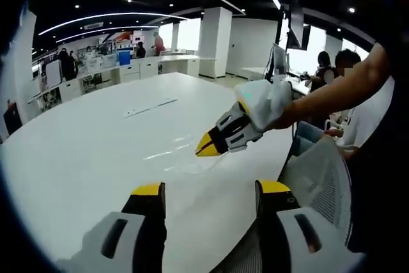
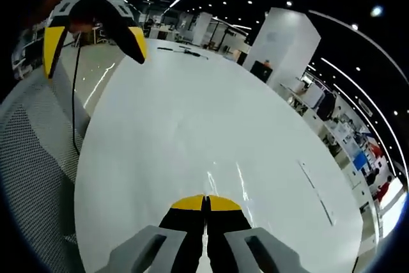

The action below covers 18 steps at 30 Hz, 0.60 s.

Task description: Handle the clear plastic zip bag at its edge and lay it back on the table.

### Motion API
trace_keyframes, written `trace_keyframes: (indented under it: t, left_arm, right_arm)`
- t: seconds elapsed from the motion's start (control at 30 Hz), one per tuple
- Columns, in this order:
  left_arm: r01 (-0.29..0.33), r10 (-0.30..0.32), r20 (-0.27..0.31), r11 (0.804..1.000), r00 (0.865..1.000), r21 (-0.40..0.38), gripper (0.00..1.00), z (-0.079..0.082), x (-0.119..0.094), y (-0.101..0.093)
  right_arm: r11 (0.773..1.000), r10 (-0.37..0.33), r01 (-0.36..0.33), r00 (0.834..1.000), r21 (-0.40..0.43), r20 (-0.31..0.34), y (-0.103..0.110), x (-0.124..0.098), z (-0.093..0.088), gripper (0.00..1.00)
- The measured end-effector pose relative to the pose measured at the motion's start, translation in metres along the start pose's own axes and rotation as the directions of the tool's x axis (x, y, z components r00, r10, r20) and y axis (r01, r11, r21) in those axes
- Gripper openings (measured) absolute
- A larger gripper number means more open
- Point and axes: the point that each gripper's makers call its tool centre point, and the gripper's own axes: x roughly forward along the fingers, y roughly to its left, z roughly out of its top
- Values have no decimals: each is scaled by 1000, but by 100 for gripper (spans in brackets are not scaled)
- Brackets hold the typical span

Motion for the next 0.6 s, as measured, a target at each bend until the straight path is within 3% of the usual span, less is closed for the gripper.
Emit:
trace_keyframes:
  t: [0.6]
  left_arm:
    - [-26,25,-16,999,1000,-32,56,-16,-2,4]
  right_arm:
    - [998,53,-51,997,34,-59,14,24,-19,0]
